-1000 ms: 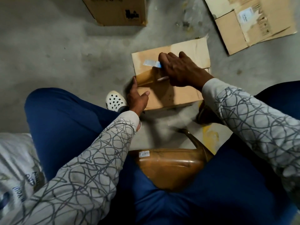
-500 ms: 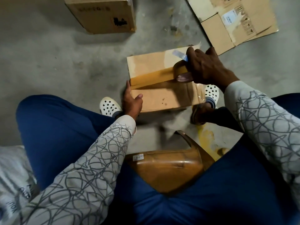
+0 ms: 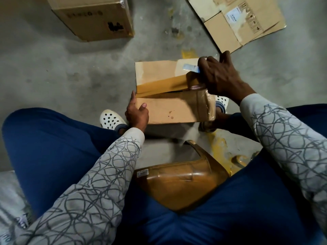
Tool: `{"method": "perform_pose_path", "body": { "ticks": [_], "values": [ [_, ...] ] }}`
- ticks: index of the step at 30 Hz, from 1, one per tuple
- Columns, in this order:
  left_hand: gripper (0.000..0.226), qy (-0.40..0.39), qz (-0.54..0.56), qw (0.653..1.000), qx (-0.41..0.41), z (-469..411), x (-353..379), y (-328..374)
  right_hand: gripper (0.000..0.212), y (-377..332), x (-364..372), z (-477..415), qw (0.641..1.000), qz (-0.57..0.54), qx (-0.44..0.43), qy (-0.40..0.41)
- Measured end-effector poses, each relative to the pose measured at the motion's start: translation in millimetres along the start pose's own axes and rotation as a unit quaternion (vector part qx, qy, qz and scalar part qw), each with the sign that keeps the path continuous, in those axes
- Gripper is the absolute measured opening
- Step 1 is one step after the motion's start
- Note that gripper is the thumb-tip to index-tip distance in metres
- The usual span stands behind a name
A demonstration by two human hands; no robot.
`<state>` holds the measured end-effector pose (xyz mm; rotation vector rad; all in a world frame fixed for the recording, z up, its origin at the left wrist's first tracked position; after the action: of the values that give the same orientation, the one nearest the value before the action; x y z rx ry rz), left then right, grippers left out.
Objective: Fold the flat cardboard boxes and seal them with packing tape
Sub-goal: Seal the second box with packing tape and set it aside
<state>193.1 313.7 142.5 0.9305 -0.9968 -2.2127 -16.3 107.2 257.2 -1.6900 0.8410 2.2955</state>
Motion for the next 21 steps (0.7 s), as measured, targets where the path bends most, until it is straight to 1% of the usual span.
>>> {"method": "perform_pose_path", "body": {
  "ticks": [2,5,8,10,13,14,16,21],
  "values": [
    [0.07,0.006,0.002,1.0,0.002,-0.1,-0.4,0.6,0.061,10.9,9.7,10.0,1.0,0.008,0.015,0.012],
    [0.069,0.008,-0.017,1.0,0.012,3.9,1.1,3.5,0.074,41.9,25.0,37.1,0.997,-0.012,0.065,-0.04],
    [0.067,0.011,-0.014,1.0,0.007,6.8,1.7,5.7,0.072,53.5,32.7,62.6,0.994,-0.012,0.1,-0.047],
    [0.066,0.011,0.002,1.0,-0.001,6.6,1.5,5.7,0.068,47.6,34.7,72.7,0.991,-0.037,0.108,-0.07],
    [0.066,0.004,0.018,1.0,0.007,5.9,0.4,5.8,0.052,39.5,47.2,81.5,0.988,-0.059,0.111,-0.084],
    [0.066,0.002,0.02,1.0,0.013,5.7,0.5,6.1,0.053,39.5,51.3,83.1,0.988,-0.062,0.115,-0.087],
    [0.066,0.001,0.023,1.0,0.016,5.6,0.3,5.8,0.063,39.3,57.3,83.3,0.985,-0.07,0.117,-0.103],
    [0.065,-0.007,0.03,0.999,0.012,7.4,1.0,6.4,0.055,43.4,64.2,77.9,0.982,-0.099,0.137,-0.085]
  ]
}}
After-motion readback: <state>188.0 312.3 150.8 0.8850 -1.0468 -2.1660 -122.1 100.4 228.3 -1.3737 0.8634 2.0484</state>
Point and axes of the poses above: each hand's wrist, its own z-axis away from the middle knuckle, its own x-axis out of the palm, y = z × x, the point moved 4 cm from there along -z, towards the middle knuckle, and after that the axes turned 14 degrees about z, right-handed, at the moved point
